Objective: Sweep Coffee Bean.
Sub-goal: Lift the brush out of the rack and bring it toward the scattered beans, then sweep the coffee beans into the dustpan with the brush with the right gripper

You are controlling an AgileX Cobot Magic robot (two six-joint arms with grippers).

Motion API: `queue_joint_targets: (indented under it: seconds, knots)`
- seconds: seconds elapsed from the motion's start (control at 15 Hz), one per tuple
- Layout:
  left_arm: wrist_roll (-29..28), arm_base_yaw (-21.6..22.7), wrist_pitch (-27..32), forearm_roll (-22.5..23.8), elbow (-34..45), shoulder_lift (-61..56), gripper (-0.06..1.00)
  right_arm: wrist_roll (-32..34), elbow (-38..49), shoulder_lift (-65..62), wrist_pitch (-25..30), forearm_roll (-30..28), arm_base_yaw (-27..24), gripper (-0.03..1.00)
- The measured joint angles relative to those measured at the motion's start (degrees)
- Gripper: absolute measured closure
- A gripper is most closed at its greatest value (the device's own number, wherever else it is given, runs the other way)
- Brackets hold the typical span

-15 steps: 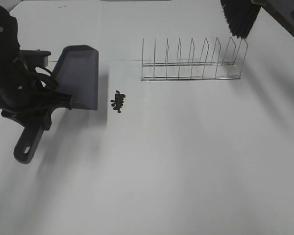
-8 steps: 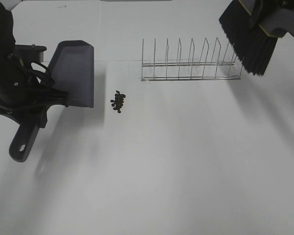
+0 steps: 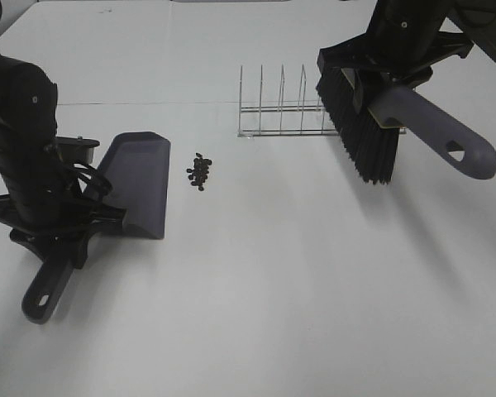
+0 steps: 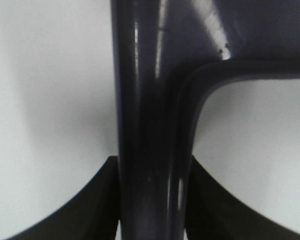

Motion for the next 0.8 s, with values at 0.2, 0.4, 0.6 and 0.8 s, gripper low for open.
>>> queue_joint_targets:
  seconds: [0.2, 0.4, 0.6, 0.8]
  knots:
    - [1.7, -1.0, -1.8, -2.1, 0.0, 2.3, 0.62, 1.7, 0.0, 3.8, 0.0, -1.4, 1.2, 0.69]
    - [1.9, -2.8, -2.3, -3.4, -0.1, 2.6, 0.62, 2.3, 0.0, 7.6, -0.2, -2.5, 2.3, 0.69]
    - [1.9, -2.9, -1.9, -4.3, -0.5, 3.2, 0.62, 2.3, -3.2, 12.3, 0.4, -2.9, 5.8, 0.69]
    - [2.0, -2.9, -1.9, -4.5, -0.5, 3.2, 0.62, 2.3, -12.2, 18.3, 4.4, -3.0, 10.8, 0.69]
